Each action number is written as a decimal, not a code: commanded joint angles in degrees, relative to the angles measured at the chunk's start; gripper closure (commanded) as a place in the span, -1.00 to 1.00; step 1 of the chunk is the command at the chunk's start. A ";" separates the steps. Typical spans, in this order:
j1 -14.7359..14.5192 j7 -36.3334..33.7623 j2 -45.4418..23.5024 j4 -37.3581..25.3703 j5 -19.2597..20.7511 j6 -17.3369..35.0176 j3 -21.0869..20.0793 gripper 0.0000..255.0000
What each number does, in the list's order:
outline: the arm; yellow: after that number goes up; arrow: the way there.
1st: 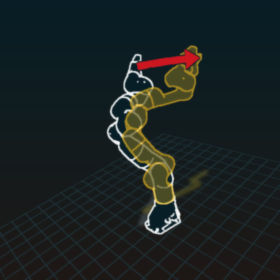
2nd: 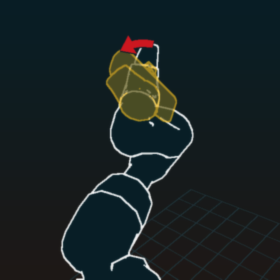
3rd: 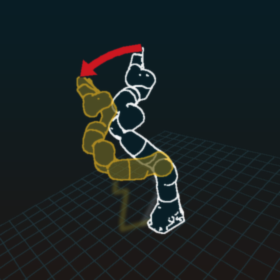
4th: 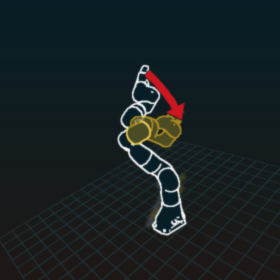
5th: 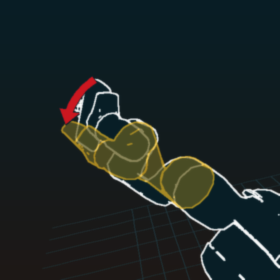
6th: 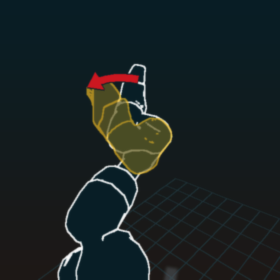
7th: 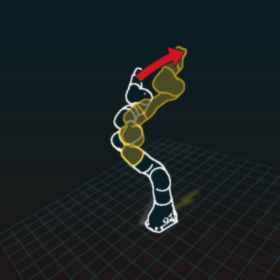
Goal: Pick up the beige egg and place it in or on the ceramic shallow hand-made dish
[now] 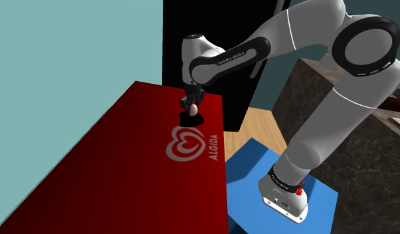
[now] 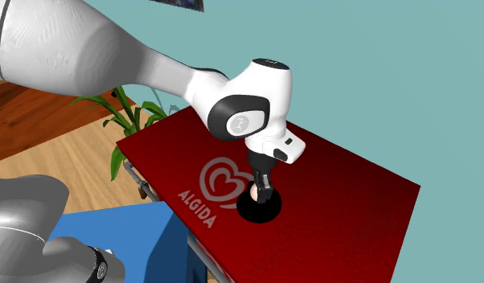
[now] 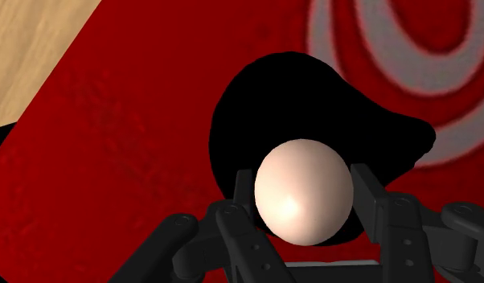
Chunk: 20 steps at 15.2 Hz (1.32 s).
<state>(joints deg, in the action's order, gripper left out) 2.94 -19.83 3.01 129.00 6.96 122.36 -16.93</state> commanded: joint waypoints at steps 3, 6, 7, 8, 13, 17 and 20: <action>-0.01 -0.05 -0.06 0.01 0.03 0.09 -0.01 1.00; -0.01 -0.04 -0.06 0.02 0.03 0.09 -0.01 -1.00; -0.01 -0.05 -0.06 0.02 0.03 0.09 -0.01 -1.00; -0.01 -0.05 -0.06 0.02 0.03 0.09 -0.01 -1.00; -0.20 0.51 1.50 -2.34 -0.79 -3.74 -0.13 -1.00; -0.36 0.89 2.63 -4.70 -1.36 -7.16 -0.20 -1.00; -0.36 0.89 2.62 -4.71 -1.36 -7.16 -0.20 -1.00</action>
<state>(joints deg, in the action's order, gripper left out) 2.59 -18.94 5.63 124.33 5.61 115.26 -17.13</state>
